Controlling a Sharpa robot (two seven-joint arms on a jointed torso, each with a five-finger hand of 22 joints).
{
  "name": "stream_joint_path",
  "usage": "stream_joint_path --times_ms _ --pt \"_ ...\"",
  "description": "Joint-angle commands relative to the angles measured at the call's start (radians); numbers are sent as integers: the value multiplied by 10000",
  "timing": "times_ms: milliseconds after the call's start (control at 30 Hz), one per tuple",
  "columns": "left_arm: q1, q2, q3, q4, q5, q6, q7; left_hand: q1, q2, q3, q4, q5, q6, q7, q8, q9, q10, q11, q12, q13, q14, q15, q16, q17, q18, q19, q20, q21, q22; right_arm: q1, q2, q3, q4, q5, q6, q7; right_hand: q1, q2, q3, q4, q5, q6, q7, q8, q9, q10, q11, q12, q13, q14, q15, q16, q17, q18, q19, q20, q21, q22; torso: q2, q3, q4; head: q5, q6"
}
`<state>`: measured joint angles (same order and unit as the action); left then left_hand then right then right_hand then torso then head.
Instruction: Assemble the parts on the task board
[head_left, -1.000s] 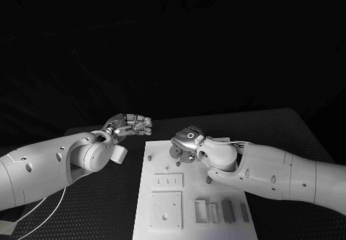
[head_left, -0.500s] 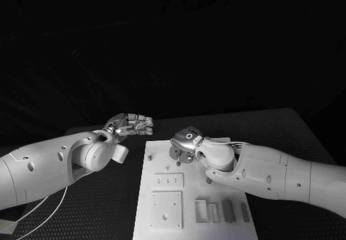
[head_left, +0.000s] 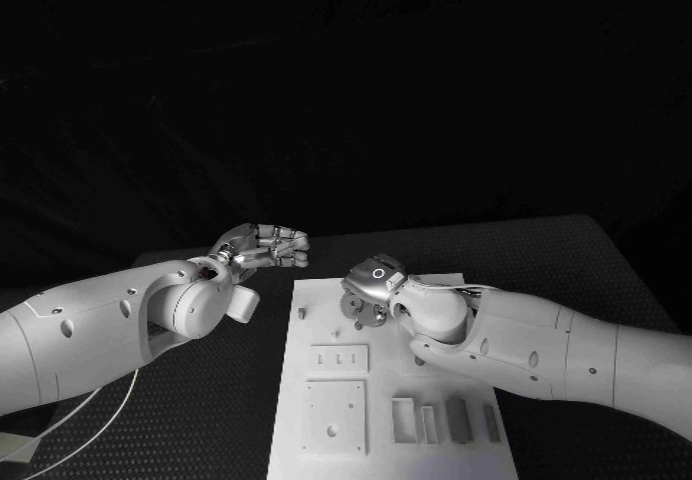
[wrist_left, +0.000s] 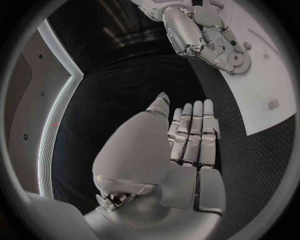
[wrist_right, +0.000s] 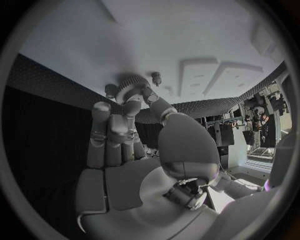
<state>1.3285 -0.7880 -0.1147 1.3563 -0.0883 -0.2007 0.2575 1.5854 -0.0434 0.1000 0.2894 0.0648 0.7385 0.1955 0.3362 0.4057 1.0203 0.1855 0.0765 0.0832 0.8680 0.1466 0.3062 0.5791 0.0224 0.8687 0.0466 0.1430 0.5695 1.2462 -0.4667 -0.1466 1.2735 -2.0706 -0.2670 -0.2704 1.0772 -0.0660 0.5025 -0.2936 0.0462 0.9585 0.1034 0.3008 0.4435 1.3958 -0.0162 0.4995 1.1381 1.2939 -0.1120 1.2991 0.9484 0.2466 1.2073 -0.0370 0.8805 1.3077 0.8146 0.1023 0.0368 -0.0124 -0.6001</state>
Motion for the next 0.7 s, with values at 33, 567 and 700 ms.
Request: stream_joint_path --times_ms 33,567,700 --pt "16 27 9 23 54 114 69 -90 -18 -49 -9 -56 33 218 -60 -17 73 -23 -58 -9 4 39 -54 11 192 -1 33 -66 -12 -19 36 -7 -22 -87 60 109 96 -37 13 35 25 89 -29 32 283 65 33 -60 -14 -2 -76 41 -14 152 6 -99 37 160 -2 6 -10 10 -3" --pt "16 45 9 4 60 122 68 -92 -17 -51 -8 -57 34 218 -64 -18 74 -22 -63 -10 5 40 -61 15 192 1 34 -71 -12 -21 146 -7 -244 109 -2 161 48 -157 15 42 25 -150 31 -125 202 75 84 -110 -28 -9 -34 28 -30 152 19 -109 4 144 -2 2 -1 11 0" --pt "16 24 9 4 60 116 63 -92 -17 -52 -9 -57 34 218 -65 -18 74 -22 -64 -11 5 40 -63 16 192 2 34 -72 -13 -21 135 -7 -299 173 -83 105 35 -282 23 54 26 -588 116 -376 94 70 158 -150 -38 -12 30 16 -41 152 32 -121 -26 132 -3 -4 0 12 -8"
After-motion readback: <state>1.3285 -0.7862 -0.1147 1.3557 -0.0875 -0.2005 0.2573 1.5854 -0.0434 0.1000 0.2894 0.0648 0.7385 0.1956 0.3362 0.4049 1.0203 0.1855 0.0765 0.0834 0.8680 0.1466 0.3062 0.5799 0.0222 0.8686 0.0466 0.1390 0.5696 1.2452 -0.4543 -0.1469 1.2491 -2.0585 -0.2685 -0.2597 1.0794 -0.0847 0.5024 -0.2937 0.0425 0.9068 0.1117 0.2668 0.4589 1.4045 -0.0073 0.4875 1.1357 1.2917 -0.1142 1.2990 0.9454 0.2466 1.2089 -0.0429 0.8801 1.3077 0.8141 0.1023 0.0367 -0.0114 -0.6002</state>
